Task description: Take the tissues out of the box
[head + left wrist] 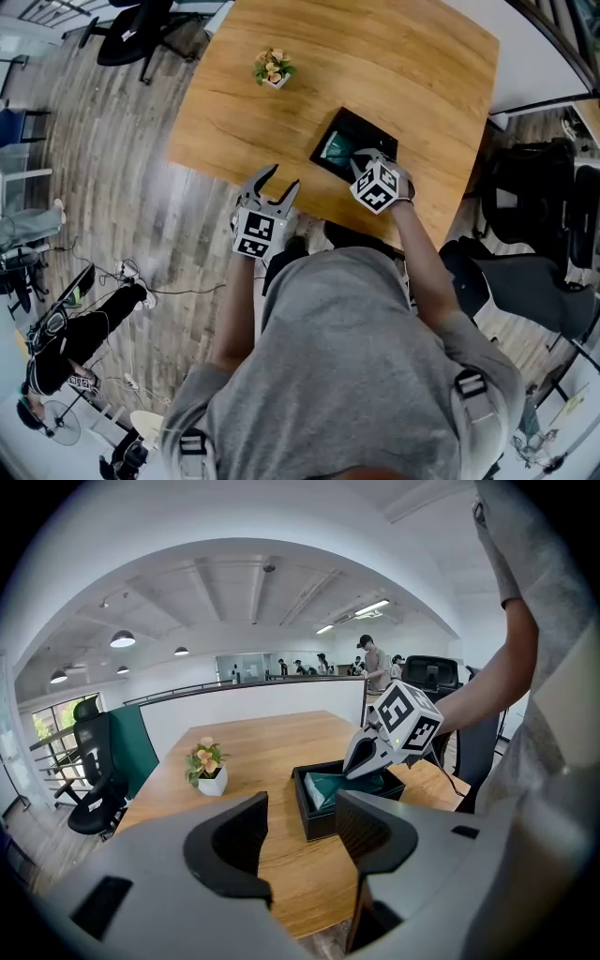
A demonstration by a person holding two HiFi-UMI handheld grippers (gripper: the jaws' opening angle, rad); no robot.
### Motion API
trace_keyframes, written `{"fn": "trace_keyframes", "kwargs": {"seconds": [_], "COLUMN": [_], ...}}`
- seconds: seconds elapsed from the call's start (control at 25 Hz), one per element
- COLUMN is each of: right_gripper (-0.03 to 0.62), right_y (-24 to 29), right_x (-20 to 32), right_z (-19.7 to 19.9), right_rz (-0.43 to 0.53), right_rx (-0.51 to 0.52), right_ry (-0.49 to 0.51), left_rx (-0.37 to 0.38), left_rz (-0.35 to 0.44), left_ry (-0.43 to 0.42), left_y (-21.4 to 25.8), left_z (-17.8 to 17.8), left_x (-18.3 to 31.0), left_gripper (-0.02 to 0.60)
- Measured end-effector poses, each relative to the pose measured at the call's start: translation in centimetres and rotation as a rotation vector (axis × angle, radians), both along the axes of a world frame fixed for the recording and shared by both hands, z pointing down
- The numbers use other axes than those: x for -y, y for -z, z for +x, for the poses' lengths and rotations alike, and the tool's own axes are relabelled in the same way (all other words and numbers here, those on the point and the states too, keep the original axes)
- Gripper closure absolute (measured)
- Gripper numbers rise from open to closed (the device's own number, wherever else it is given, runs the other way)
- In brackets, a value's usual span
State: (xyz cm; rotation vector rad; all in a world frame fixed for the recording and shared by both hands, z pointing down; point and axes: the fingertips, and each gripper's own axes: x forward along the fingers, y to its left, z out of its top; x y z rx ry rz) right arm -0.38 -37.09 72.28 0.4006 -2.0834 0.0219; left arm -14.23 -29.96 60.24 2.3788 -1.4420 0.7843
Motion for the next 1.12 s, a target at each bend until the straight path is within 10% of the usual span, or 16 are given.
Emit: {"fn": "trace_keyframes", "kwargs": {"seconds": [1.12], "right_gripper": [0.585], "right_y": [7.6], "right_x": [-0.2], "right_z": [0.9], "right_rz": [0.166], "right_rx": [0.081], "right_ry": [-0.105], "left_rx": [0.013], "left_rz": [0.075], "left_ry": [-0.125], "left_y": [3.6], "left_z": [0.5], "left_x": [-0.5], "left_gripper": [0.342]}}
